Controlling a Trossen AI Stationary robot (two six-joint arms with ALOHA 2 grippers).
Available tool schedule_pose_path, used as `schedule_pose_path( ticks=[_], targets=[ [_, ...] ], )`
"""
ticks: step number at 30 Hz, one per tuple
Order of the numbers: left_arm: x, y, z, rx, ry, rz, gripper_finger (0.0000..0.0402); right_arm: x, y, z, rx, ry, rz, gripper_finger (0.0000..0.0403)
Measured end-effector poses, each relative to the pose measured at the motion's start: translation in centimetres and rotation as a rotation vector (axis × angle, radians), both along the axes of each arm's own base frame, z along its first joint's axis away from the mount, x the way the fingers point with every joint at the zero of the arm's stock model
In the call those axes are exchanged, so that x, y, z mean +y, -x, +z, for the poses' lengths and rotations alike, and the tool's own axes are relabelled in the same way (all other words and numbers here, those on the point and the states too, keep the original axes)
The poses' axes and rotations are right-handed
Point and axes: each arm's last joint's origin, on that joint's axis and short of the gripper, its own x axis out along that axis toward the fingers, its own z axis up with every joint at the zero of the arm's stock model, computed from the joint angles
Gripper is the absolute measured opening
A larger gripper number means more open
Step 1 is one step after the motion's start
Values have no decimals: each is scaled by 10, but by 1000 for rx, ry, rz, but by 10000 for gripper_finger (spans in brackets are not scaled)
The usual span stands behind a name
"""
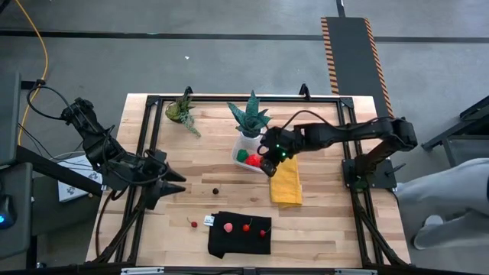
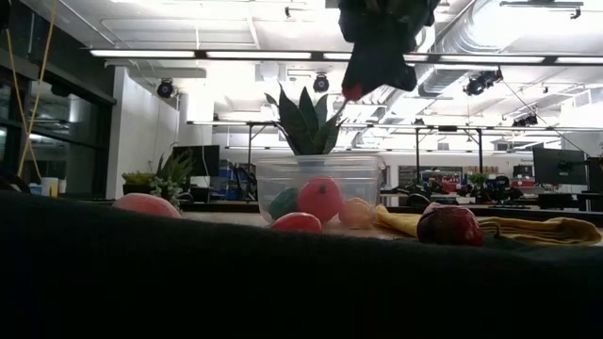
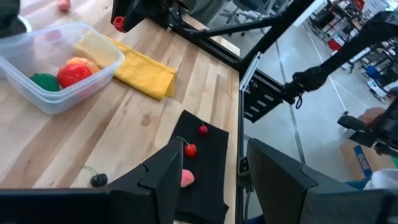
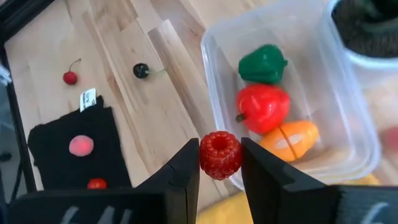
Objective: Pick and placing Produce into tupperware
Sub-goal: Put the red raspberry into the transparent container
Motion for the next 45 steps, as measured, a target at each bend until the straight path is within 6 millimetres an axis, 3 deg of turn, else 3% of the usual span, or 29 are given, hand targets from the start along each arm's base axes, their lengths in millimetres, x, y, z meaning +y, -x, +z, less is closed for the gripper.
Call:
schedule_pose_path(
  ticks=[9, 14, 25, 36, 45],
  targets=[
    [2, 0, 0, -19, -25, 53, 168, -11, 2, 29, 10, 123, 153, 81],
    [3, 0, 1, -29, -42, 85, 168, -21, 4, 36, 26, 177, 200, 81],
    [5, 1, -1, -25, -80, 126, 168, -46, 13, 29, 114, 191, 268, 81],
    [5, 1, -2, -9, -87, 117, 168, -45, -12, -3, 173, 150, 324, 81],
    [5, 2, -3, 7, -81, 92, 168, -46, -25, -16, 164, 133, 289, 81]
  ],
)
